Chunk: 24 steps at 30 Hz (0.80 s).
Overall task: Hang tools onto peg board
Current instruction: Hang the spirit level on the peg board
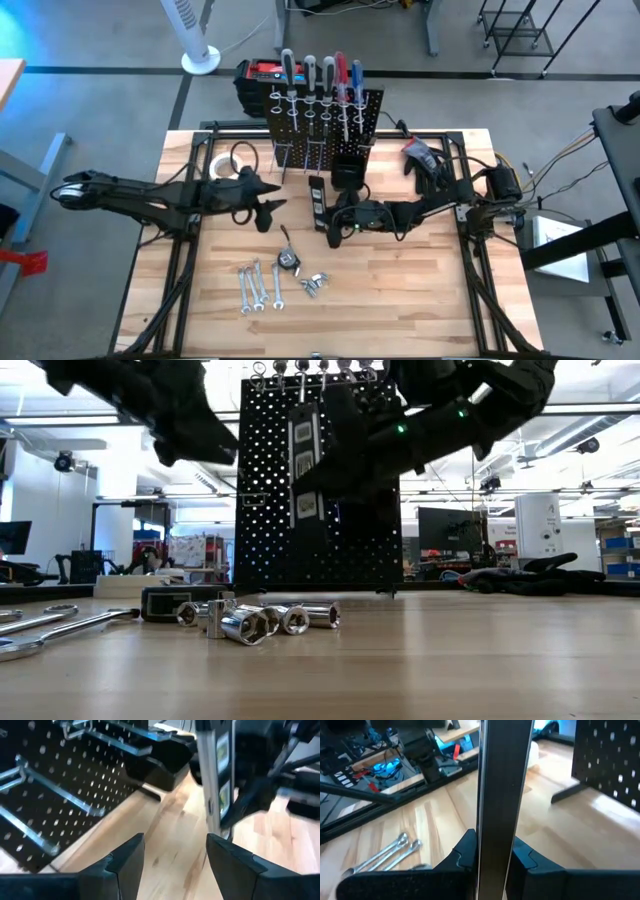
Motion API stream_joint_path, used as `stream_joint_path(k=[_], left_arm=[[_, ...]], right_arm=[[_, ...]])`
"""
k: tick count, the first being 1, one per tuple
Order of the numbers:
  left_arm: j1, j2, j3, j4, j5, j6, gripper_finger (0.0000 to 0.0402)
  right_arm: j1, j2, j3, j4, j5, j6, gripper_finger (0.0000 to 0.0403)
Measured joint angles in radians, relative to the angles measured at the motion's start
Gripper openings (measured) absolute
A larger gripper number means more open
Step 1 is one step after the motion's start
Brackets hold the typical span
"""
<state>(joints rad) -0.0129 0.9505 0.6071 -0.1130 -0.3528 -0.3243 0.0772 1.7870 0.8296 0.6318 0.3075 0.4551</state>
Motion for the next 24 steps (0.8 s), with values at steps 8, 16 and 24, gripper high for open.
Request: stream_joint_path(k=[8,16,24], left_arm=[[-0.004,-0.056,-0.066,0.059,-0.005,-0.008,0.0198],[-0.05,-0.068,-0.044,0.068,0.001,-0.007,0.0198],[-0.164,-0.095,-0.013,0.067,-0.005,0.053,0.0198]], right_arm=[[0.003,0.0,-0.009,0.024,-0.044,0.047,0.0038],[-0.045,0.078,-0.004,0.078,-0.088,0.123,0.0038],[-0.02,0.095,-0.004,0.259,-0.082,0.152,0.0038]])
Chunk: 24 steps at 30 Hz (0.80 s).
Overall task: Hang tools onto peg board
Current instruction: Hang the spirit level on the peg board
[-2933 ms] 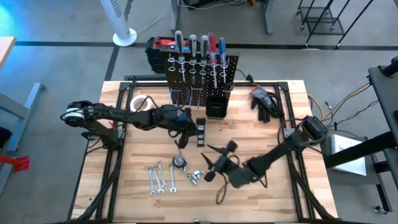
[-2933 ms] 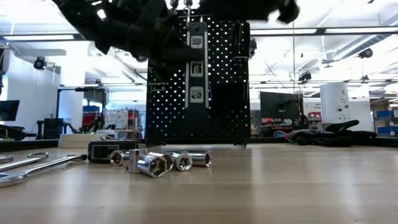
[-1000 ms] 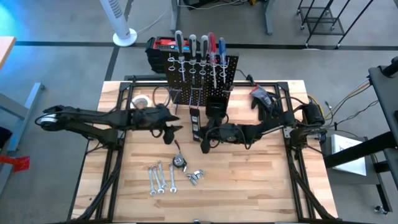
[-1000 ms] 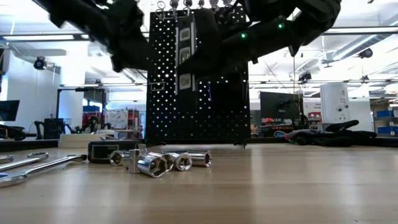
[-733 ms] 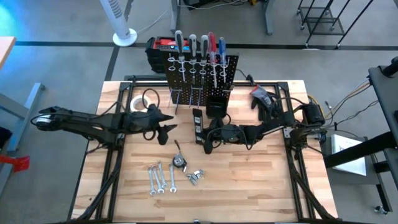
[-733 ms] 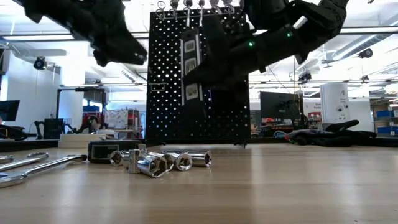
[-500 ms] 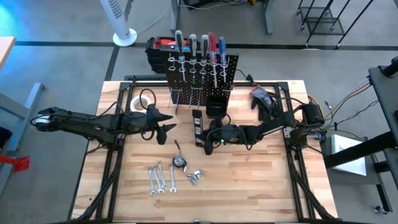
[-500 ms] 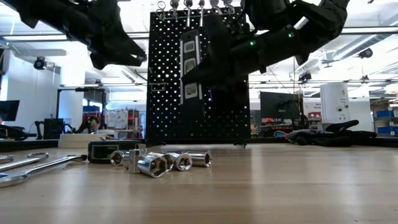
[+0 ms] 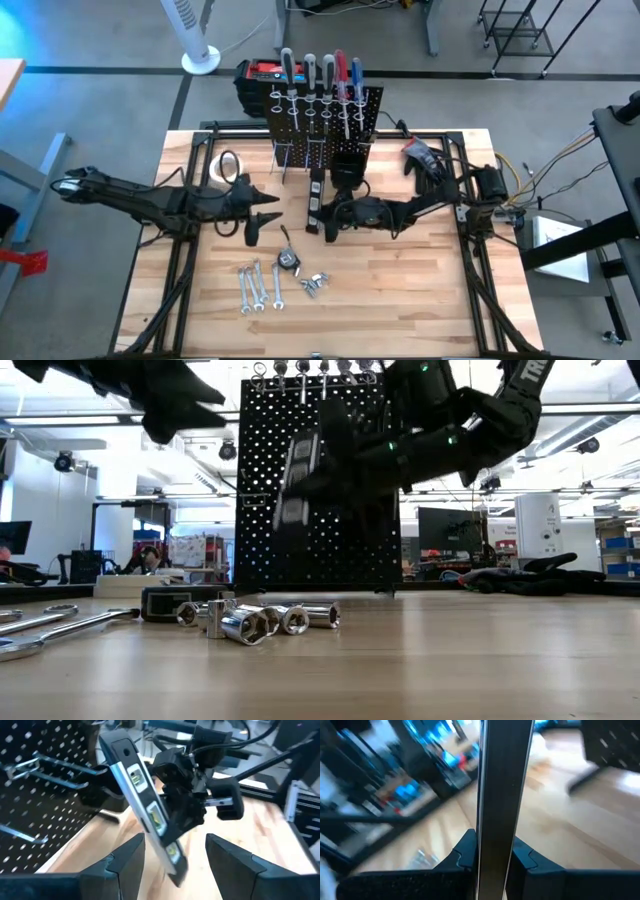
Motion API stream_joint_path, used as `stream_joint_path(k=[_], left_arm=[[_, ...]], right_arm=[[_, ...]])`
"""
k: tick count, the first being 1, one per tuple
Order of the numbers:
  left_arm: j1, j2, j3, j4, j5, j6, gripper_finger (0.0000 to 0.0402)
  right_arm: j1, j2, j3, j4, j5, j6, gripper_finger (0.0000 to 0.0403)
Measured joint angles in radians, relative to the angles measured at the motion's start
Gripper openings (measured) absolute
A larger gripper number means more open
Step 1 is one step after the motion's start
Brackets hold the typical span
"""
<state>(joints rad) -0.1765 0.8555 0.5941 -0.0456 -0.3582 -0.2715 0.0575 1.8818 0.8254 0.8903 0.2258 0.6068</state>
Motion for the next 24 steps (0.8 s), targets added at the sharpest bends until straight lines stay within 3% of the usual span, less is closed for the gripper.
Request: stream_joint_path(k=[6,11,17,20,24], left_arm=[[-0.042,-0.038,0.002,-0.006,-0.001,0.047,0.0198],[-0.047,-0.064,0.001,-0.03,-0.009,0.079,0.0198],[-0.056,-0.075,-0.03,-0.085,-0.197,0.081,0.0198],[-0.056,-0.075,-0.058,-0.086,-0.279,0.08,0.0198],[-0.056,-0.074,-0.067,-0.084,-0.307,0.076,0.0198]], right_arm=[[0.055,-0.002,0.0,0.064,-0.032,0.119,0.0038],[0.102,0.012,-0.013,0.055,0.002,0.27,0.0038],[0.162,0.026,-0.042,0.016,0.155,0.339,0.0038],[0.137,0.025,-0.042,0.004,0.157,0.314,0.0038],[0.077,0.021,-0.033,-0.002,0.102,0.254,0.0038]])
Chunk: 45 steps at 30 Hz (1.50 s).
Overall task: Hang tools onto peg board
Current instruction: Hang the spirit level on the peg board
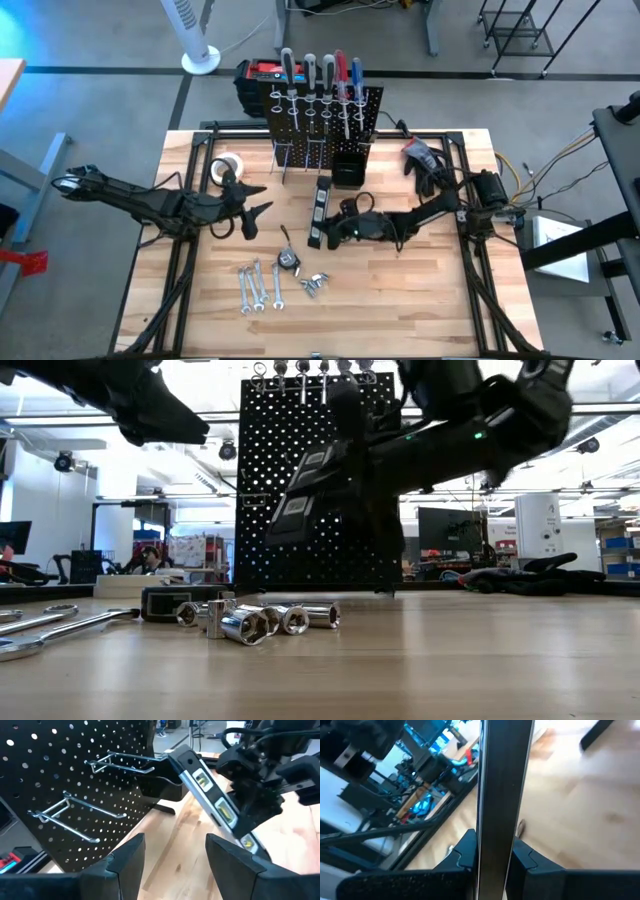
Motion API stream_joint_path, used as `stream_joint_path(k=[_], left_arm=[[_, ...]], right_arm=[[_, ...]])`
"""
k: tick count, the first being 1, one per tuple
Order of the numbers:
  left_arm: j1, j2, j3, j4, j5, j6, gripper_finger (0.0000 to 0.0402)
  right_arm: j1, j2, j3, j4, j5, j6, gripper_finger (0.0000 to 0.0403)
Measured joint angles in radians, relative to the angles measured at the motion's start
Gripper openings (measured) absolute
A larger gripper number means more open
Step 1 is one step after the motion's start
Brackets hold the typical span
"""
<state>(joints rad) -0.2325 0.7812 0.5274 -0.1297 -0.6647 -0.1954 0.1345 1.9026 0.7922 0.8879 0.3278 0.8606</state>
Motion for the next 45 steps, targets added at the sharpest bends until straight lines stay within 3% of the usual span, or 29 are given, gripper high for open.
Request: stream_joint_path(k=[11,19,32,39,45], left_arm=[[0.0,-0.003,-0.001,0.002,0.0,-0.008,0.0198],[0.0,-0.003,-0.001,0.002,-0.005,-0.015,0.0198],[0.0,0.004,-0.017,-0.004,-0.008,-0.013,0.0198],[0.0,-0.006,-0.064,-0.009,-0.051,-0.041,0.0198],[0.0,-0.035,-0.078,-0.003,-0.061,-0.051,0.0198]], right_arm=[[-0.029,-0.006,0.084,-0.213,0.014,-0.088,0.0038],[-0.026,-0.008,0.145,-0.271,0.019,-0.138,0.0038],[-0.032,-0.032,0.153,-0.339,0.116,-0.122,0.0038],[0.035,-0.189,0.144,-0.366,0.091,-0.242,0.0038],[0.149,-0.444,0.113,-0.785,0.267,-0.272,0.0038]])
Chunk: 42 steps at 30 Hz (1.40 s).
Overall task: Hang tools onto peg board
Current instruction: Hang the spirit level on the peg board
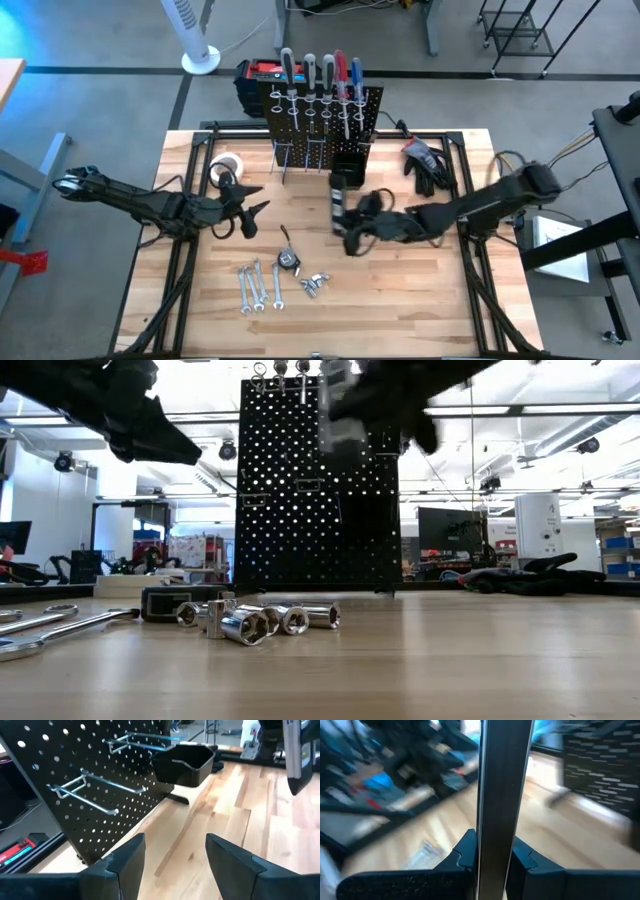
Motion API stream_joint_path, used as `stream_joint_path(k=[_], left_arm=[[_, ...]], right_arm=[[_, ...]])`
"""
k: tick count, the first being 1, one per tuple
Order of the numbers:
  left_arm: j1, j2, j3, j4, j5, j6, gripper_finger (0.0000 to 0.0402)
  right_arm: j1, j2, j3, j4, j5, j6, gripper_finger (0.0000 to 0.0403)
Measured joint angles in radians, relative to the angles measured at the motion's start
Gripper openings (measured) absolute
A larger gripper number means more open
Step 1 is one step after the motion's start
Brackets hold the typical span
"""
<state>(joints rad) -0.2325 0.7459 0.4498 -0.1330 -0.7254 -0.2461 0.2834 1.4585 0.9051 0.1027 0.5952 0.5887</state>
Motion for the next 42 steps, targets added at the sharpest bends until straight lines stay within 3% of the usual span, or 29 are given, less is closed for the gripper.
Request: stream_joint_path(k=[2,5,10,14,17,21,29,42], left_arm=[[0.0,-0.005,-0.004,0.019,0.001,0.0,0.0198],[0.001,0.004,-0.04,0.142,0.043,0.037,0.0198],[0.0,0.075,-0.196,0.71,0.301,0.134,0.0198],[0.0,0.19,-0.306,1.151,0.396,0.143,0.0198],[0.001,0.291,-0.324,1.295,0.395,0.144,0.0198],[0.0,0.433,-0.294,1.379,0.396,0.135,0.0201],[0.0,0.684,-0.118,1.371,0.483,0.126,0.0221],[0.002,0.834,-0.02,1.357,0.487,0.114,0.0223]], right_arm=[[0.028,-0.065,-0.048,0.015,0.018,-0.042,0.0038],[0.028,-0.119,-0.159,0.281,-0.057,-0.18,0.0038],[-0.071,-0.063,-0.322,0.826,-0.315,-0.335,0.0038],[-0.124,0.025,-0.33,0.901,-0.375,-0.328,0.0038],[-0.125,0.086,-0.27,0.9,-0.438,-0.343,0.0038],[-0.122,0.139,-0.168,0.862,-0.524,-0.38,0.0038],[-0.12,0.173,-0.059,0.73,-0.534,-0.415,0.0038],[-0.12,0.129,-0.055,0.655,-0.489,-0.402,0.0038]])
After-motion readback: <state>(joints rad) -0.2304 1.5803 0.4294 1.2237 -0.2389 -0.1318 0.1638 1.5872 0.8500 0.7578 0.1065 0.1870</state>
